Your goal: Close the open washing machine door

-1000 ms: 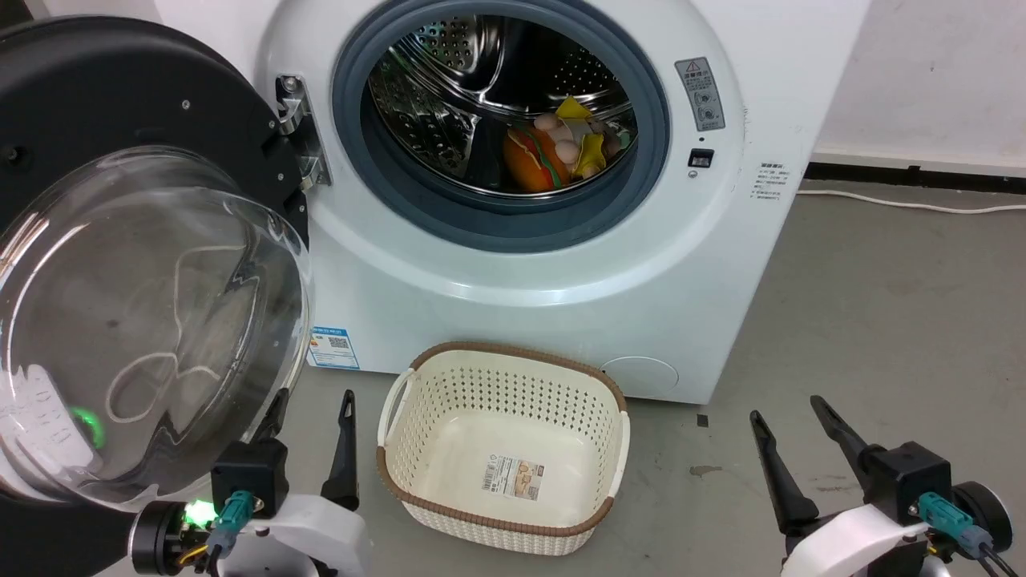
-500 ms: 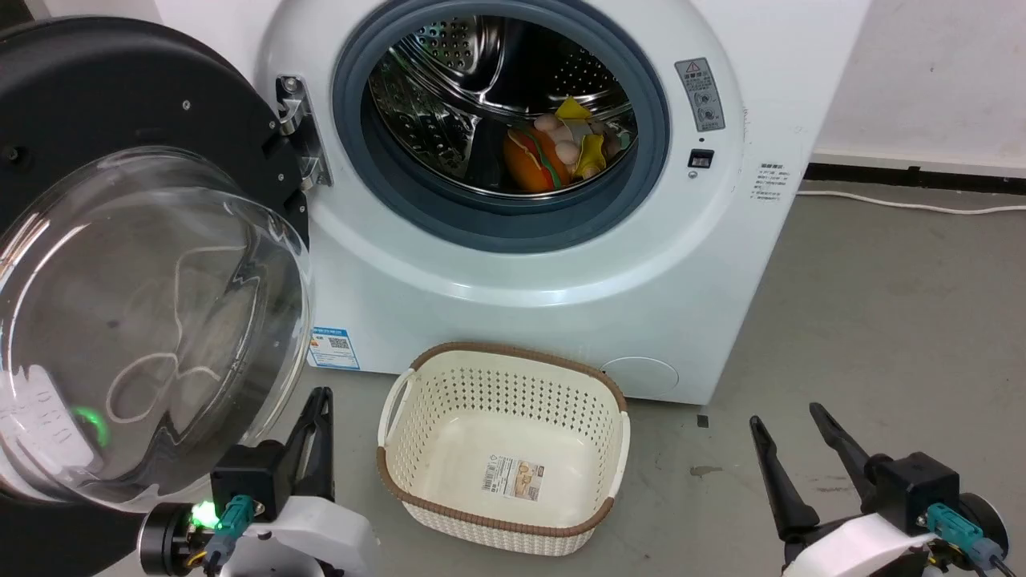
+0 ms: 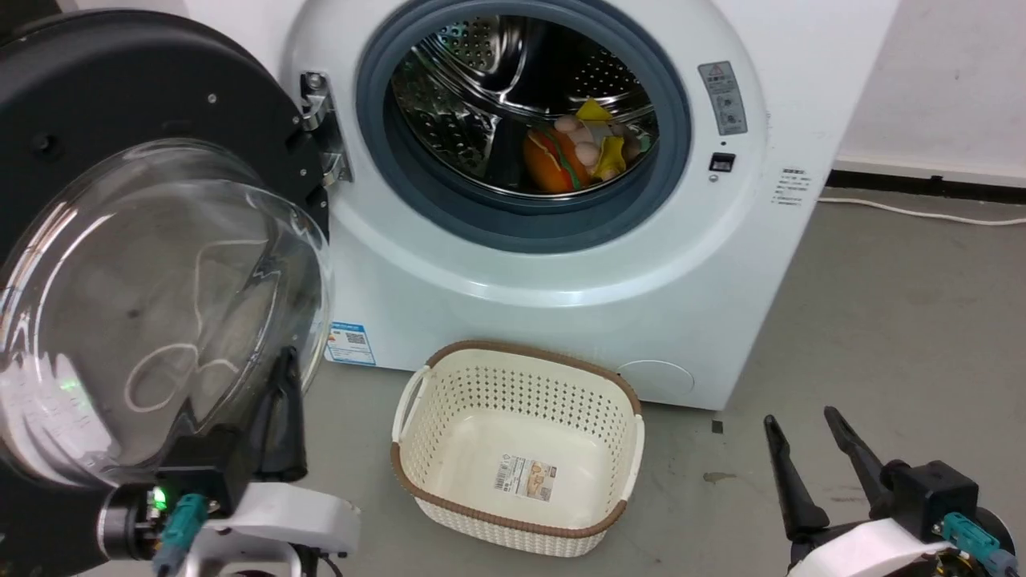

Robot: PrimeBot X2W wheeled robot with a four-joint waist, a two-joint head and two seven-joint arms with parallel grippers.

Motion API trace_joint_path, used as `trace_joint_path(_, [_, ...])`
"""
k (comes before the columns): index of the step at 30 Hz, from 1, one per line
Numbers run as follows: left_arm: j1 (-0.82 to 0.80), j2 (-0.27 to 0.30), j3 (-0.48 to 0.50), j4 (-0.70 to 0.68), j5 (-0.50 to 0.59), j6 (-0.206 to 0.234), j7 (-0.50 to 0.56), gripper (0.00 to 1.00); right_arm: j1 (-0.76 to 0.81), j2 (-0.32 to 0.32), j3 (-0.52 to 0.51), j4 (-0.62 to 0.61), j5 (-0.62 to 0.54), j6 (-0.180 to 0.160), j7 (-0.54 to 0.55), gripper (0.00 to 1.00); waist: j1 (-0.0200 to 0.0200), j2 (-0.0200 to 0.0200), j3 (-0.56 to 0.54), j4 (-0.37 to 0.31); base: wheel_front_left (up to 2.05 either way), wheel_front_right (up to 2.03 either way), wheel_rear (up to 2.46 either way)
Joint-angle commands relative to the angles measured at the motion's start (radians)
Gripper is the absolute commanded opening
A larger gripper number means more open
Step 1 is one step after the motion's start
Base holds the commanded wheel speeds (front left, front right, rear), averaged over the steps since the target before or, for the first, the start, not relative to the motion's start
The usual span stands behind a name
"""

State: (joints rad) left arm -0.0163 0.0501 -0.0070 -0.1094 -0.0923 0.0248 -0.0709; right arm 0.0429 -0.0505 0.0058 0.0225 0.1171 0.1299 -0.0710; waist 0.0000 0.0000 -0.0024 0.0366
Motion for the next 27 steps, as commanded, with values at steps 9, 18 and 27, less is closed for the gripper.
trace_joint_path(9, [-0.035, 0.001, 0.095, -0.081, -0.027, -0.004, -0.026, 0.0, 0.036, 0.0, -0.006, 0.013, 0.041, 0.0, -0.026, 1.0, 0.0, 0.0, -0.008, 0.066, 0.0, 0.0, 0.0])
trace_joint_path(18, [-0.063, 0.009, 0.214, -0.107, -0.042, -0.017, -0.043, 0.0, 0.05, 0.0, -0.014, 0.019, 0.068, 0.0, -0.043, 1.0, 0.0, 0.0, -0.013, 0.14, 0.0, 0.0, 0.0])
trace_joint_path(27, [-0.105, 0.032, 0.368, -0.062, -0.08, -0.009, -0.062, 0.0, 0.054, 0.0, -0.019, 0.022, 0.094, 0.0, -0.062, 1.0, 0.0, 0.0, 0.004, 0.214, 0.0, 0.0, 0.0])
